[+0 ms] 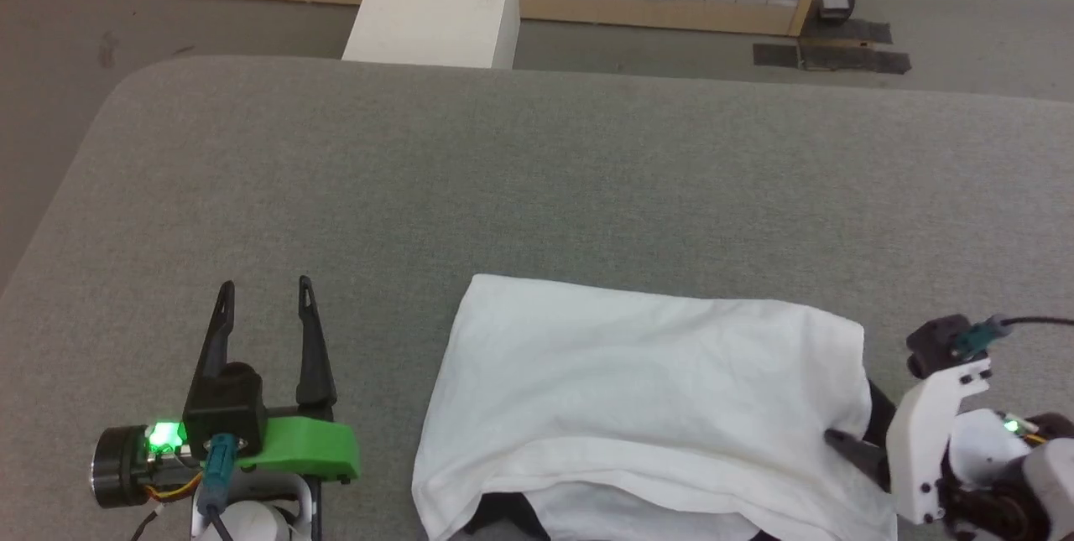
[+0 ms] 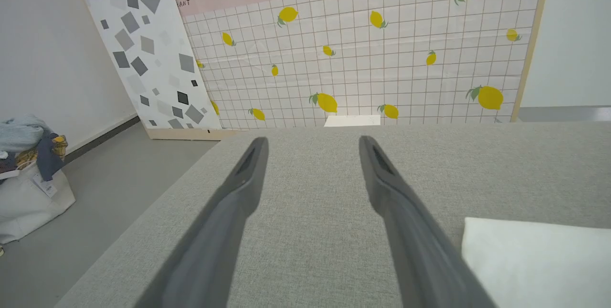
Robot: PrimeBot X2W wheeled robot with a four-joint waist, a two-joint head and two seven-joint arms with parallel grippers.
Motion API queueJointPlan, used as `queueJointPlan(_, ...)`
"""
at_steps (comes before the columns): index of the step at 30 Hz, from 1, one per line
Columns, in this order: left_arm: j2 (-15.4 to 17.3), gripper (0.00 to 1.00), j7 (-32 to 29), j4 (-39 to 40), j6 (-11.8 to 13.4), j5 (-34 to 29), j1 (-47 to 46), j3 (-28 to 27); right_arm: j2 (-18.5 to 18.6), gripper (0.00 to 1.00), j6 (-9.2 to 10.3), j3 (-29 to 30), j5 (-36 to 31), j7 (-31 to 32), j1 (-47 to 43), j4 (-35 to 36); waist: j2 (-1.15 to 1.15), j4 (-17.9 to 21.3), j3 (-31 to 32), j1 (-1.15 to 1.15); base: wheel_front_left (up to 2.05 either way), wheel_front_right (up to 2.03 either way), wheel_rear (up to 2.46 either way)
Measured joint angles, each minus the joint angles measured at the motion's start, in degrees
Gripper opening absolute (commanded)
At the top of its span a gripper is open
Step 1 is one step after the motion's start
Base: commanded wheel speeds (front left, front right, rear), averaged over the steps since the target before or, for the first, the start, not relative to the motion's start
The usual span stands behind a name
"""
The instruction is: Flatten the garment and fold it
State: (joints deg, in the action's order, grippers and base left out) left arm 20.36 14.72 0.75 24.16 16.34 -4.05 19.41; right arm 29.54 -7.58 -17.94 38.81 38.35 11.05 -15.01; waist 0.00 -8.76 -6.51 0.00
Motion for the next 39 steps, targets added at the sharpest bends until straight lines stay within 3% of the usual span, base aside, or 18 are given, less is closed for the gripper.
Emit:
queueJointPlan(7, -4.99, 1.00, 0.00, -1.15, -4.61, -4.56, 0.53, -4.55, -1.24, 1.00, 0.00, -4.80, 2.04, -3.44, 1.81, -5.48, 0.00, -0.97, -1.60, 0.00, 0.00, 0.00, 0.00)
queueJointPlan(8, -5.56, 1.00, 0.00, -1.24, -5.20, -4.99, 0.55, -5.25, -1.20, 0.67, 0.00, -4.91, 2.68, -4.50, 1.87, -5.95, 0.00, -0.98, -1.67, 0.00, 0.00, 0.00, 0.00)
queueJointPlan(9, -6.02, 1.00, 0.00, -1.38, -5.78, -5.34, 0.59, -5.88, -1.18, 0.00, -0.01, -5.17, 3.03, -5.63, 1.89, -6.34, 0.00, -0.90, -1.66, 0.00, 0.00, 0.00, 0.00)
queueJointPlan(20, -8.58, 1.00, 0.00, -1.10, -8.56, -10.77, 2.50, -11.17, 0.70, 0.00, -0.02, -5.84, 8.17, -13.38, 3.09, -5.44, 0.00, 1.42, 0.19, 0.00, 0.00, 0.00, 0.00)
queueJointPlan(31, -10.21, 1.00, 0.00, -0.70, -10.79, -12.30, 3.48, -12.85, 13.38, 0.00, -0.02, 3.01, 10.09, -13.58, 0.18, -1.97, 0.00, 4.33, 0.98, 0.00, 0.00, 0.00, 0.00)
queueJointPlan(35, -10.88, 1.00, 0.00, -0.70, -11.45, -12.59, 3.67, -13.15, 15.25, 0.00, 0.00, 4.69, 10.06, -12.54, -2.18, 0.94, 0.00, 5.05, 0.84, 0.00, 0.00, 0.00, 0.00)
queueJointPlan(39, -11.46, 1.00, 0.00, -0.81, -12.02, -13.54, 4.00, -13.27, 15.06, 0.00, 0.00, 4.78, 9.98, -11.31, -3.66, 8.27, 0.00, 5.26, 0.88, 0.00, 0.00, 0.00, 0.00)
